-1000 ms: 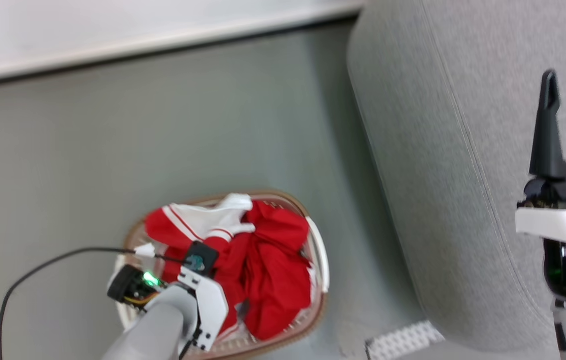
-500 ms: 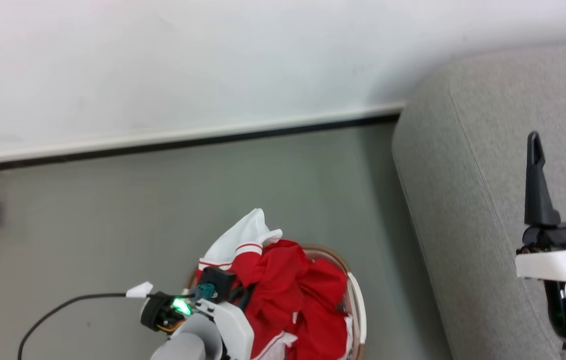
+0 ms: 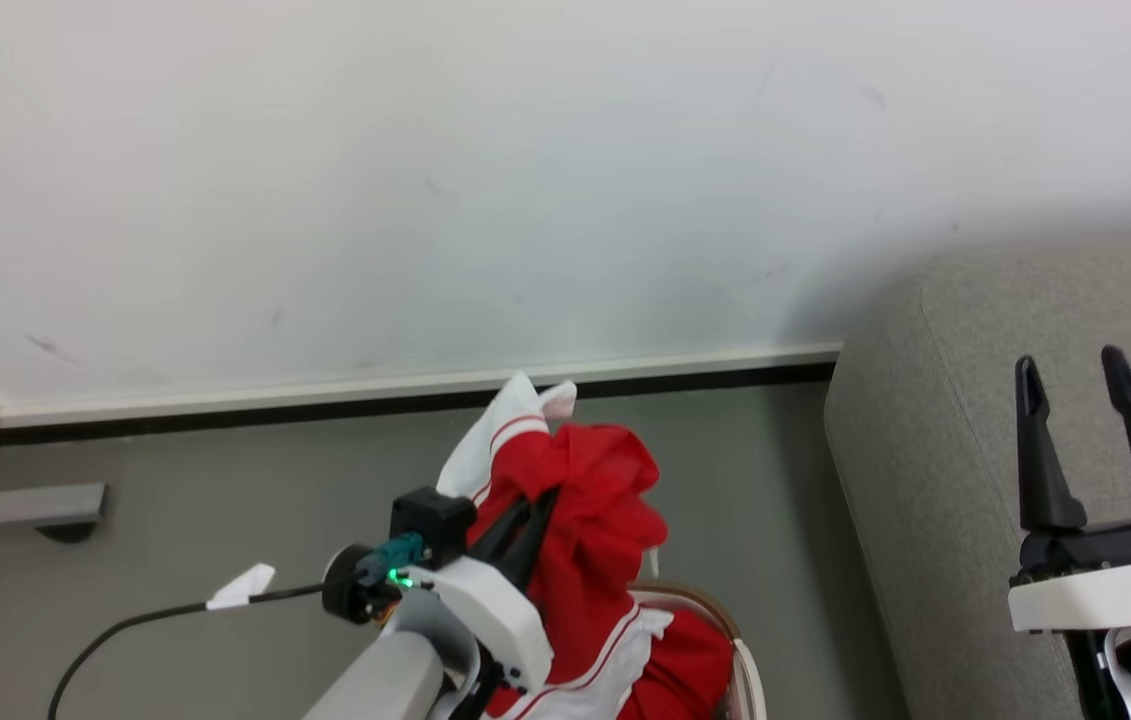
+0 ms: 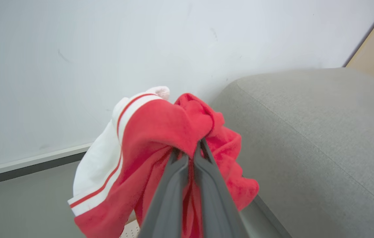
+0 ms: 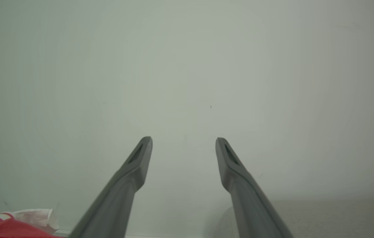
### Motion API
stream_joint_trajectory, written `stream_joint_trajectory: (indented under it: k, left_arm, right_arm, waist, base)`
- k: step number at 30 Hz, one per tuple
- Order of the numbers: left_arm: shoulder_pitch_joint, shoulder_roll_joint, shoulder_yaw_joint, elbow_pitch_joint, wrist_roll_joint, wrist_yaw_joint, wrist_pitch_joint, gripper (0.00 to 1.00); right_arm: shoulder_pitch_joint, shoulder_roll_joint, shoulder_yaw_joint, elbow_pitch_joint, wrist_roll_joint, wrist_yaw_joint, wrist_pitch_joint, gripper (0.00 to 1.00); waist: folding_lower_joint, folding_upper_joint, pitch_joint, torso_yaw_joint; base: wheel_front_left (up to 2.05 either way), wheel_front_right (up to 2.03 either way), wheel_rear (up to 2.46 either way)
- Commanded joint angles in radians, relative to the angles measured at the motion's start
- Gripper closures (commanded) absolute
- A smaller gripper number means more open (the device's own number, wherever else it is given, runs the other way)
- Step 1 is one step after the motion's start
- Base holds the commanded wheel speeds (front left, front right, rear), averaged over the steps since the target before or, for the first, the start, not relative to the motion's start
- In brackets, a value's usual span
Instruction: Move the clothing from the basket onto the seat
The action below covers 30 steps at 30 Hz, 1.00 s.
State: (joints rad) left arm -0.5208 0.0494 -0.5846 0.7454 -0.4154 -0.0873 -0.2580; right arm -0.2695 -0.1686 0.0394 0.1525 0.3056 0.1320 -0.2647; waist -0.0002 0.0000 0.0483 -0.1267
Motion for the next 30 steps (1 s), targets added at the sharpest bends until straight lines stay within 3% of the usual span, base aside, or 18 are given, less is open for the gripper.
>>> stream_joint_trajectory:
  k: [1, 14, 20, 30]
  left_arm:
    - [0.013, 0.006, 0.009, -0.032, -0.021, 0.002, -0.007, 1.00]
    - [-0.001, 0.076, 0.089, -0.458, -0.082, 0.071, 0.105, 1.00]
    - [-0.005, 0.111, 0.102, -0.571, -0.073, 0.103, 0.159, 1.00]
    - [0.009, 0.131, 0.098, -0.638, -0.075, 0.121, 0.193, 1.00]
  right_arm:
    - [0.021, -0.007, 0.005, 0.005, 0.006, -0.002, 0.001, 0.00]
    - [0.071, 0.019, 0.040, 0.003, 0.018, -0.002, 0.001, 0.00]
    - [0.067, 0.021, 0.060, -0.003, 0.027, -0.002, 0.001, 0.00]
    - [0.041, -0.043, 0.271, -0.049, 0.114, -0.002, 0.001, 0.00]
  waist:
    - [0.0002, 0.0000, -0.026, 0.013]
    - [0.0002, 0.0000, -0.051, 0.023]
    - [0.0002, 0.0000, -0.041, 0.020]
    - [0.0002, 0.0000, -0.027, 0.017]
  base:
    - [0.00, 0.00, 0.00]
    - [0.00, 0.00, 0.00]
    - [0.00, 0.00, 0.00]
    - [0.00, 0.00, 0.00]
